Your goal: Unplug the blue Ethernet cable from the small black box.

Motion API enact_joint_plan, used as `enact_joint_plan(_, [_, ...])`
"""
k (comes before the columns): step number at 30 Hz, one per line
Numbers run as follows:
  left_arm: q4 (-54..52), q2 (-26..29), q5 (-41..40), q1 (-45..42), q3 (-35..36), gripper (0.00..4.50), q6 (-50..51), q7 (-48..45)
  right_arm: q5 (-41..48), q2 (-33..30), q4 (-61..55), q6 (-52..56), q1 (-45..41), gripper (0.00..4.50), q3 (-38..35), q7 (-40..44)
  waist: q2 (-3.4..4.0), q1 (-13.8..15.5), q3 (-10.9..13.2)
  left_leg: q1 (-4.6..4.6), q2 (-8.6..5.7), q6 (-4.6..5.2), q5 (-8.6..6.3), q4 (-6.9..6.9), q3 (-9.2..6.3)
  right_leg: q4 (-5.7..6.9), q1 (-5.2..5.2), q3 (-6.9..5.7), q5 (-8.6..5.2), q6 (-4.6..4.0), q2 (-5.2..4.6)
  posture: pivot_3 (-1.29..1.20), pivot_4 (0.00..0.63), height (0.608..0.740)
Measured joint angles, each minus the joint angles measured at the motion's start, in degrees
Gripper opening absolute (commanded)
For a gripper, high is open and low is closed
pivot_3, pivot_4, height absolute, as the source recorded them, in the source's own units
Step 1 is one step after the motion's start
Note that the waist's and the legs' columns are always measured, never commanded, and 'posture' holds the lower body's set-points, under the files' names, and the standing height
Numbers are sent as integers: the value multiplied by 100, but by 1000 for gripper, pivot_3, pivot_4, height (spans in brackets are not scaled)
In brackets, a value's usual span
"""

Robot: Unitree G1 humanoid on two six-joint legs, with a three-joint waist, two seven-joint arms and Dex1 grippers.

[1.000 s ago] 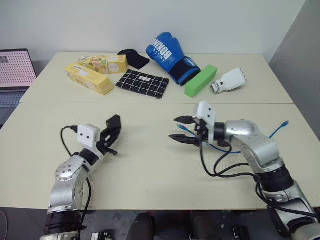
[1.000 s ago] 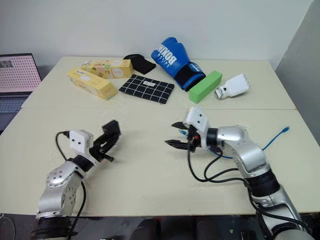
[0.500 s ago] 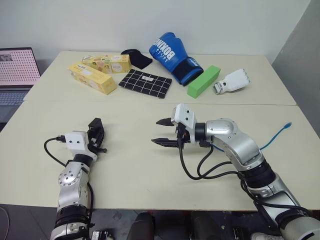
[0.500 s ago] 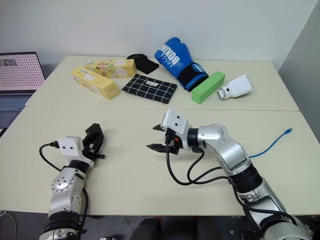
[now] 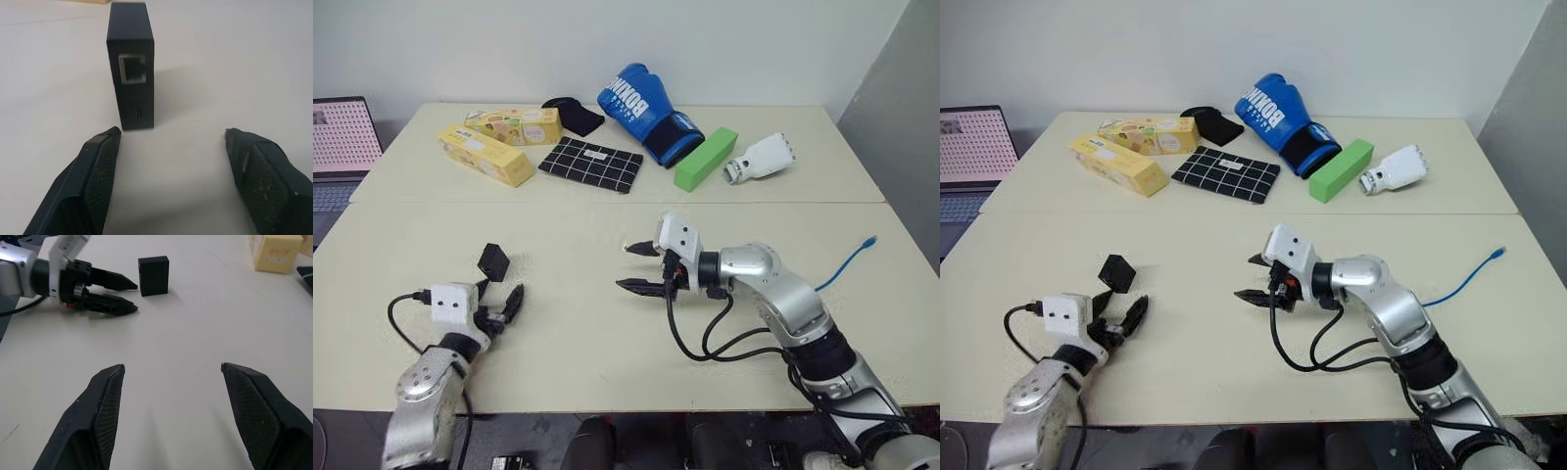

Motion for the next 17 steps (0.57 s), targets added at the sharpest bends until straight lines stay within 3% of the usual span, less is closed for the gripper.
enact_joint_plan(3, [-472,523,-182,322,146,3601,508,-330,78,-362,-198,214,273,3333,-440,-88,0,17,0,-1,-4,0,0,-1,9,-2,0,-2,0,0,3,0,150,740])
enact_joint_plan(10, [-671,1899,-864,153,931,3601,1121,-1542,562,-1454,-363,665,568,3333,-1445,251,2,29,2,-2,-7,1,-1,-5,19,-7,2,-6,-1,-1,11,0,150,740])
enact_joint_plan(17, [-484,2507,-1183,-138,1145,3601,1441,-2325,1006,-1968,-338,991,592,3333,-2048,492,5,2,6,0,-4,2,-1,-8,31,-6,-4,0,-1,-2,14,0,150,740])
